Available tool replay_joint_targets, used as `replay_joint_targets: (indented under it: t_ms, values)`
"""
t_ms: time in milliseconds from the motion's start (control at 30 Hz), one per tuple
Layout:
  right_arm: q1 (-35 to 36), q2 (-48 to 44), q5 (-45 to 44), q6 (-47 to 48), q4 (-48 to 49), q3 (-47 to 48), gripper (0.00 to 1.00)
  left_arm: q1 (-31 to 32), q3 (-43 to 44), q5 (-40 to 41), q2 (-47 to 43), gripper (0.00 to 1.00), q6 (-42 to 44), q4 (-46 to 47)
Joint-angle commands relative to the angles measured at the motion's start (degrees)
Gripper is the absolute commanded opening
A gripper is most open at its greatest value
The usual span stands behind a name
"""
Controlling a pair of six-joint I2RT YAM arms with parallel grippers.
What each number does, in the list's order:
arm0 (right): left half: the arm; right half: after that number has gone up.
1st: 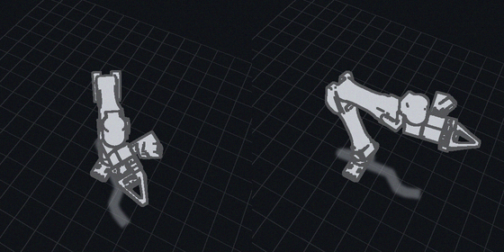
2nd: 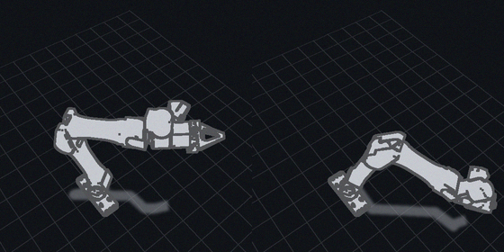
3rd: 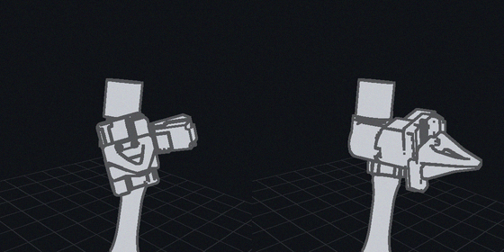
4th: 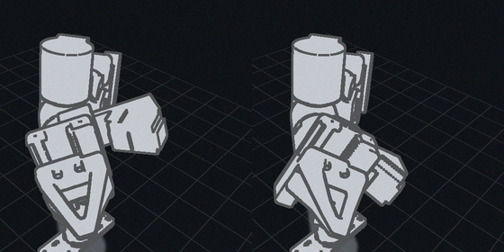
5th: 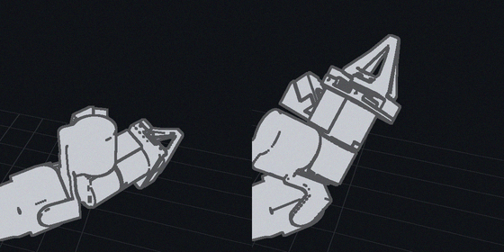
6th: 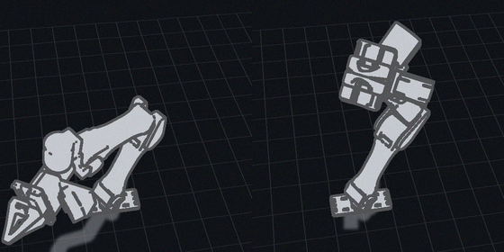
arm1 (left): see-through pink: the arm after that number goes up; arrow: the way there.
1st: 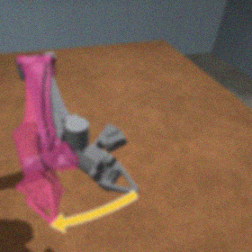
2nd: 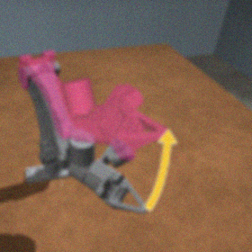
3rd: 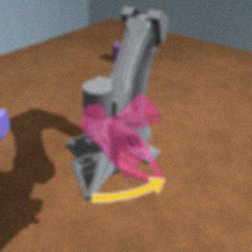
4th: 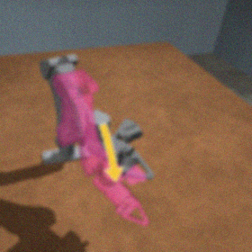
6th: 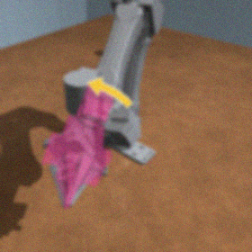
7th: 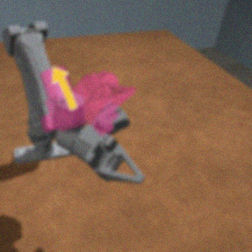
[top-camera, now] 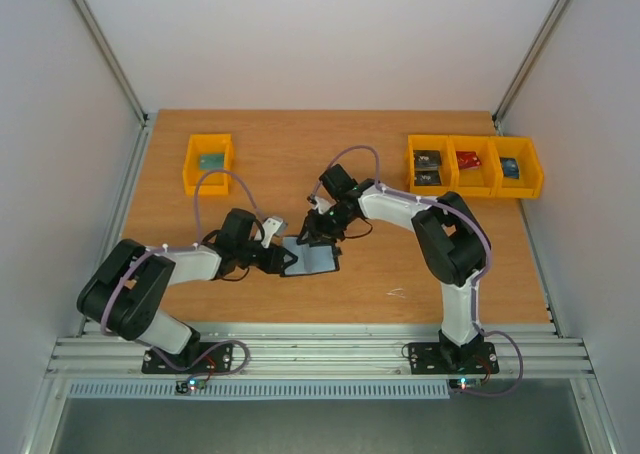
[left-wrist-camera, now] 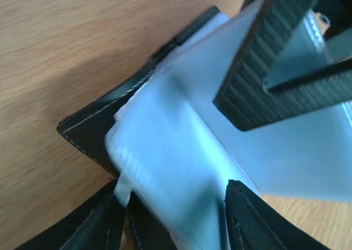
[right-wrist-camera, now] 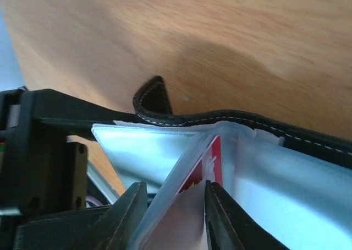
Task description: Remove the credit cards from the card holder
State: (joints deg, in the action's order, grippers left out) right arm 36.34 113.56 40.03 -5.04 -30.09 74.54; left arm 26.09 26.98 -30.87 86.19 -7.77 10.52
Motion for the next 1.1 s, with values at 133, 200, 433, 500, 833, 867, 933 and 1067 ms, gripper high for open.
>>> replay_joint_targets:
  t_ms: [133,200,433,500,833,867,933,1067]
  values:
    - [0.22,1.75,7.30,-0.67,3.26,4.58,0.18,0.28,-2.44,-4.87,-4.25,0.45,2.43,4.25]
    - [0.20,1.30,7.02,-0.46,2.71,4.69,0.18,0.28,-3.06,-4.44,-4.96,0.35,2.38,4.90]
    - [0.25,-1.92,4.25,3.46,-4.53,6.57,0.01,0.24,-4.48,0.60,-8.34,0.00,-0.81,9.99]
    - [0.18,-4.52,2.62,7.21,-7.64,7.89,0.01,0.19,-4.21,0.18,-10.63,0.00,-2.20,11.55]
    - [0.40,-21.93,7.22,27.48,-24.26,19.73,0.39,0.19,3.68,-0.24,-26.78,0.00,3.55,12.46]
    - [0.37,-23.63,7.13,29.37,-26.07,21.37,0.41,0.12,4.98,-0.20,-28.02,0.00,4.54,13.22]
    - [0.36,-26.22,6.84,32.39,-28.94,25.74,0.44,0.02,7.18,-1.01,-30.05,0.00,5.42,15.17]
    - [0.32,-29.45,-0.13,34.96,-32.87,32.82,0.45,0.02,10.59,-4.79,-32.57,0.00,1.53,17.64]
